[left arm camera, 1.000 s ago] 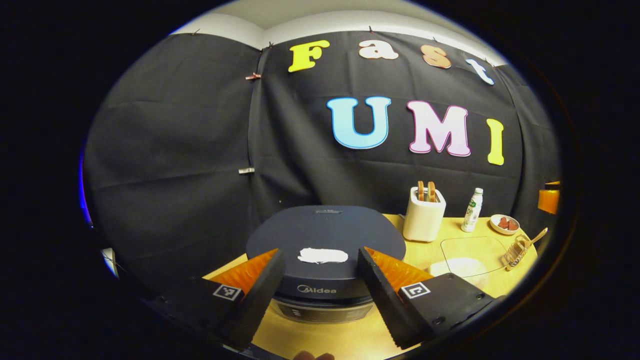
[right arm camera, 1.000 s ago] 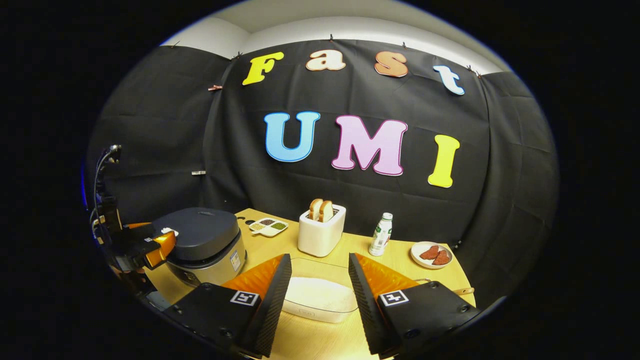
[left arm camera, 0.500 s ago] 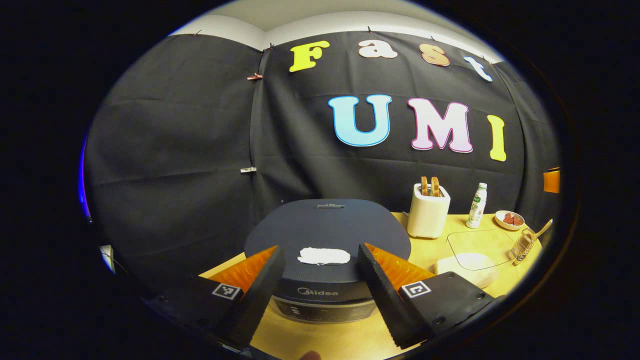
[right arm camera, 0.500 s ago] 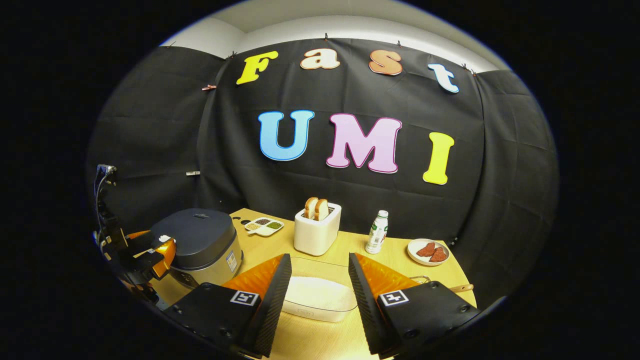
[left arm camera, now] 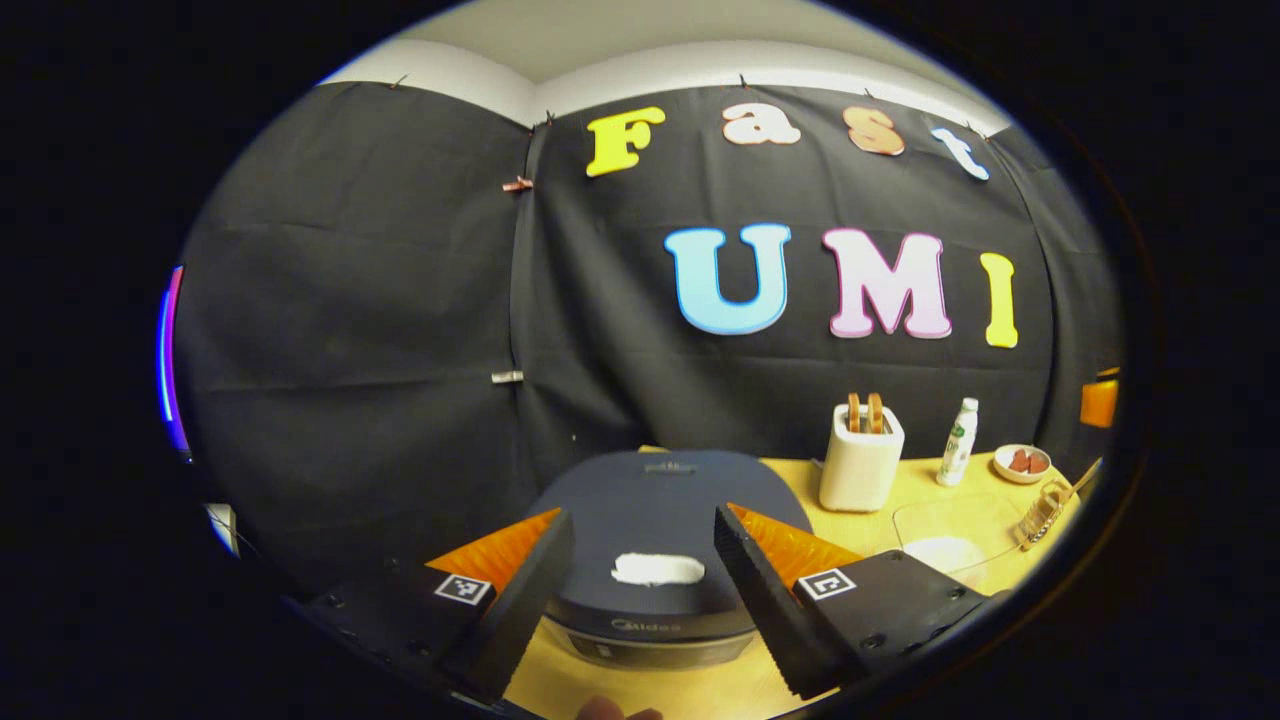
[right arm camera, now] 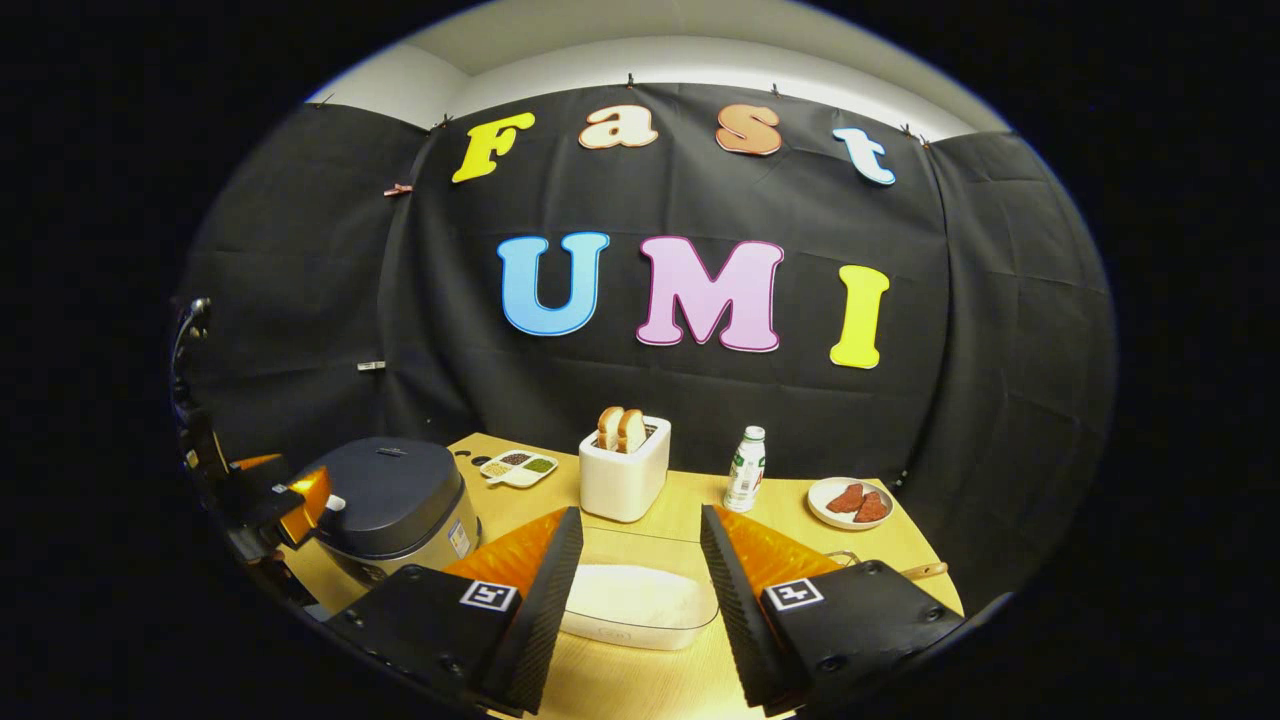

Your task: Close the left gripper, press the button to open the rice cooker; take a wooden spoon from the chopstick holder with the right hand, scoop a spoonful of rice and pour it into the rice cooker, then put the wooden spoon back into the chopstick holder.

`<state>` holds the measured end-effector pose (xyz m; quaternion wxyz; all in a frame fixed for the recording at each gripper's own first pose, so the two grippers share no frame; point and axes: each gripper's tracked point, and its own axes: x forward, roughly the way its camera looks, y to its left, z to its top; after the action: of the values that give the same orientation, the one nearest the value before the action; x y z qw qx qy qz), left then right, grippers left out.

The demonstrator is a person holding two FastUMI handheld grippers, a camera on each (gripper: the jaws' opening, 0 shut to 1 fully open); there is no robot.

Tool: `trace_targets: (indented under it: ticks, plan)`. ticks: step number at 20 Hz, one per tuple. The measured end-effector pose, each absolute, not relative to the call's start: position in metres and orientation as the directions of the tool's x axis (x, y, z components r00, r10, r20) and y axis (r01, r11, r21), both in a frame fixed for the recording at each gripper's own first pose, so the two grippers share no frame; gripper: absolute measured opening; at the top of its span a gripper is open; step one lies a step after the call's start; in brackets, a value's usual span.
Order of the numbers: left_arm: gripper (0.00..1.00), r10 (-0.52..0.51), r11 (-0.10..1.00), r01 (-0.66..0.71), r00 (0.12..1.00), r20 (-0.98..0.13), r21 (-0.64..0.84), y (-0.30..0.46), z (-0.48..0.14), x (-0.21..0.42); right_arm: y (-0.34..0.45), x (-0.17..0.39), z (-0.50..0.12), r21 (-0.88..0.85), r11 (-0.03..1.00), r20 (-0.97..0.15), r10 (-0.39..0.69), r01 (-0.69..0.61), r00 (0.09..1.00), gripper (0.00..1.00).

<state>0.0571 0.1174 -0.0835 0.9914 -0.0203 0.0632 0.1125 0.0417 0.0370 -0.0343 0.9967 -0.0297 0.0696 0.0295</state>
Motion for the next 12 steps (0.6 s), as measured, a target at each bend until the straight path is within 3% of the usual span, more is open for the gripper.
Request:
trace_targets:
  ticks: [6,9,12]
  plan:
    - [0.95,0.251,0.967,-0.252,0.967,-0.041,-0.023,0.126,-0.028,0.052,0.041,0.050,-0.035,-0.018,0.998,-0.147,0.051,-0.055,0.988,0.80]
    - [0.95,0.251,0.967,-0.252,0.967,-0.036,-0.036,0.130,-0.017,0.048,0.048,0.053,-0.031,-0.013,0.999,-0.136,0.051,-0.053,0.989,0.88]
    - [0.95,0.255,0.966,-0.256,0.966,-0.030,-0.042,0.141,-0.013,0.043,0.057,0.056,-0.026,-0.014,0.998,-0.121,0.051,-0.053,0.991,0.89]
